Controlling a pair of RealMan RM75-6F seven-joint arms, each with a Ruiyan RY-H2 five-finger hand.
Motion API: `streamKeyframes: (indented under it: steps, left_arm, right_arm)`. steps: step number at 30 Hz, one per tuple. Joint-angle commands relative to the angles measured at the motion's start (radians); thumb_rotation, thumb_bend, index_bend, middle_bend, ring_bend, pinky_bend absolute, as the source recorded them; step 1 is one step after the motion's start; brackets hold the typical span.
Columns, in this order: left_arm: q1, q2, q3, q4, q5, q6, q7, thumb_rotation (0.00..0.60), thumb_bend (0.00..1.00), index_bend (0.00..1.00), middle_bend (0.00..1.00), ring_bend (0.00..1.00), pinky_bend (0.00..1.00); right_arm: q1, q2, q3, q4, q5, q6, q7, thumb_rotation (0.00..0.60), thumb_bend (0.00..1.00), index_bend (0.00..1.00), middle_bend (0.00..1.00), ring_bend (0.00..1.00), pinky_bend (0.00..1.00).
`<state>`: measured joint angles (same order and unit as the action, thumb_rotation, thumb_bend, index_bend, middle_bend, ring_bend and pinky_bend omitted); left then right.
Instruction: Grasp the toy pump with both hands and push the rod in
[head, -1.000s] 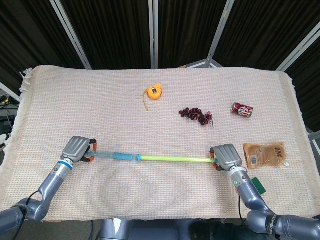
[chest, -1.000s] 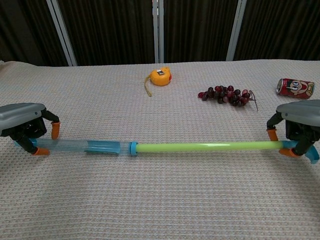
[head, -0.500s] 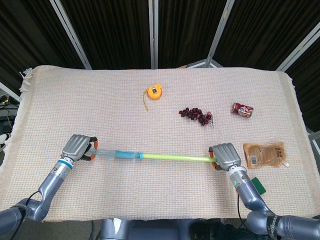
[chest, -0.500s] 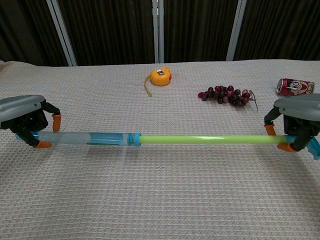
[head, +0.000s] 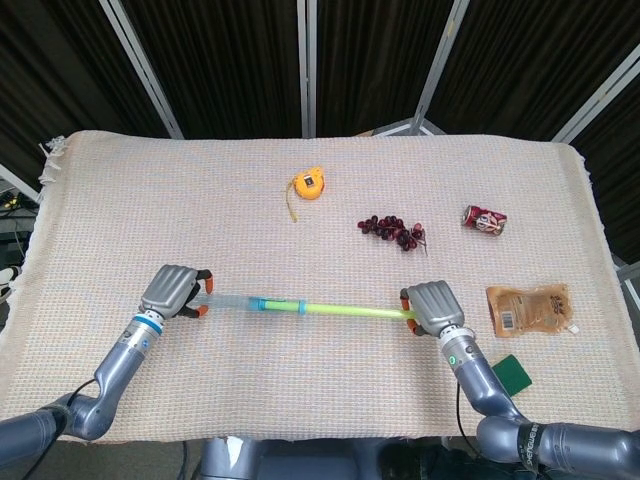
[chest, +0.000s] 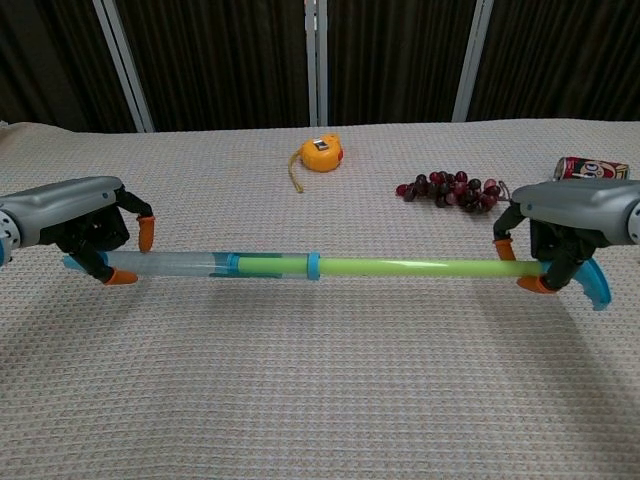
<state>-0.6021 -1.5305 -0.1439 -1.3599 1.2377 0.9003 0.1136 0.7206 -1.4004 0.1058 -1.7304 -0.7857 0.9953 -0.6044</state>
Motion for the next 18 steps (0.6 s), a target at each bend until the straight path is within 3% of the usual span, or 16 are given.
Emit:
streamKeyframes:
  steps: [1,18]
  left_arm:
    - [-0.015,-0.012,-0.007,-0.011,-0.020,-0.006,0.026,0.600,0.44,0.77,0.91,0.86,1.00]
    - [-0.074,-0.082,-0.032,-0.032,-0.073,-0.001,0.094,0.600,0.44,0.78,0.91,0.86,1.00]
  right_arm:
    - [0.011,-0.009,0.005,-0.001,0.013,0.002,-0.009,0.600,0.51,0.68,1.00,1.00,1.00]
    - [0.091,-0.083,0.030,-0.010,0.083,0.028,-0.070,0.600,0.51,0.68,1.00,1.00,1.00]
